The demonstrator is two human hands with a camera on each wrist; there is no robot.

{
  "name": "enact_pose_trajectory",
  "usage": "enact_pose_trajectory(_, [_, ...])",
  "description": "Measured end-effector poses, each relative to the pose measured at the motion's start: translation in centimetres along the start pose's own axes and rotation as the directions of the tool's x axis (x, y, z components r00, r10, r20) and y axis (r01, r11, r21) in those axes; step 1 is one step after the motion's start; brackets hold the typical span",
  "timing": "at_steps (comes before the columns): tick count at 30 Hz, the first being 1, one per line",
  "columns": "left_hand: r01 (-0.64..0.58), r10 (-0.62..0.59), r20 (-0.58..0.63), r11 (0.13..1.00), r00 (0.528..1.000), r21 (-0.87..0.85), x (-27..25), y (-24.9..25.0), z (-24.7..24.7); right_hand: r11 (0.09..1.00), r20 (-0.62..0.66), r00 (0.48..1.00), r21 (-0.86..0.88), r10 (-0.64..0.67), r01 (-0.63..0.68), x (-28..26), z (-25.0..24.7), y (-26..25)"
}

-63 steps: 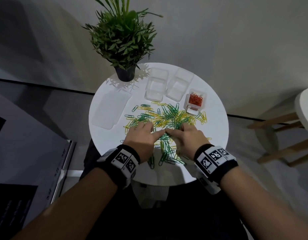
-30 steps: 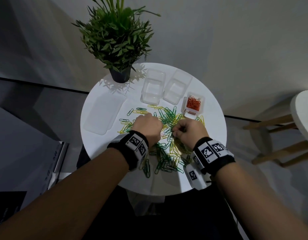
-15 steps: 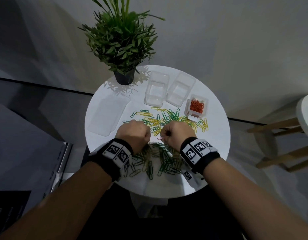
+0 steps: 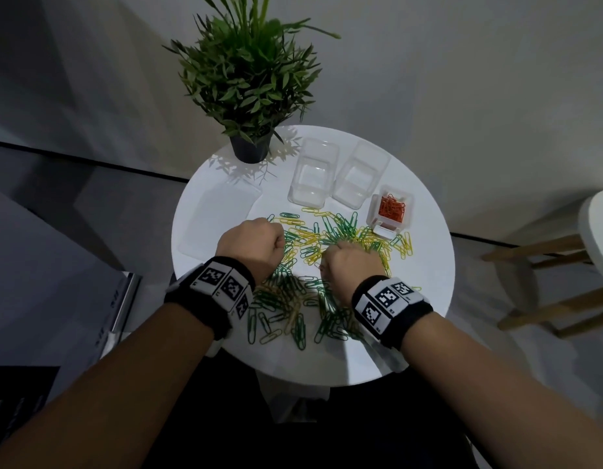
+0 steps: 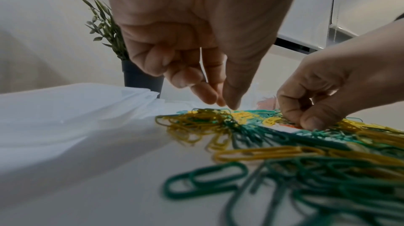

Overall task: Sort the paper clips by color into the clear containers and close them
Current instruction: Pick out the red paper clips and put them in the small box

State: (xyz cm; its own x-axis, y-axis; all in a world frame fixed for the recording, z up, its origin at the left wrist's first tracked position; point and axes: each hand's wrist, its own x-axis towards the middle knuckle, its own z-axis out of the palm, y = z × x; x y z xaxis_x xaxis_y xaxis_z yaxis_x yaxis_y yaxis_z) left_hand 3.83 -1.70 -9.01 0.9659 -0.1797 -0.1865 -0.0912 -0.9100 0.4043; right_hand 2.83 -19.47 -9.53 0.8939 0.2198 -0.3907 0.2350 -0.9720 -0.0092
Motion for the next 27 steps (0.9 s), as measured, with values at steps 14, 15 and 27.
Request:
enact_pose_trajectory(14, [-0.326, 0.256, 0.245, 0.891, 0.935, 0.316, 2.0, 5.1, 1.1, 0.873, -0.067, 0.978, 0.467, 0.197, -0.143, -3.3, -1.9, 6.4])
enact_pose_trajectory(15, [-0.339, 0.257, 0.254, 0.864, 0.933, 0.372, 2.2, 5.3, 1.1, 0.876, -0.062, 0.977, 0.458, 0.203, -0.153, -3.6, -1.7, 7.0])
enact_pose_trajectory(27, [-0.329, 0.318, 0.254, 0.944, 0.913, 0.002, 3.3, 6.1, 0.7, 0.493, -0.025, 0.955, 0.86, 0.296, -0.131, -3.7, -0.2, 7.1])
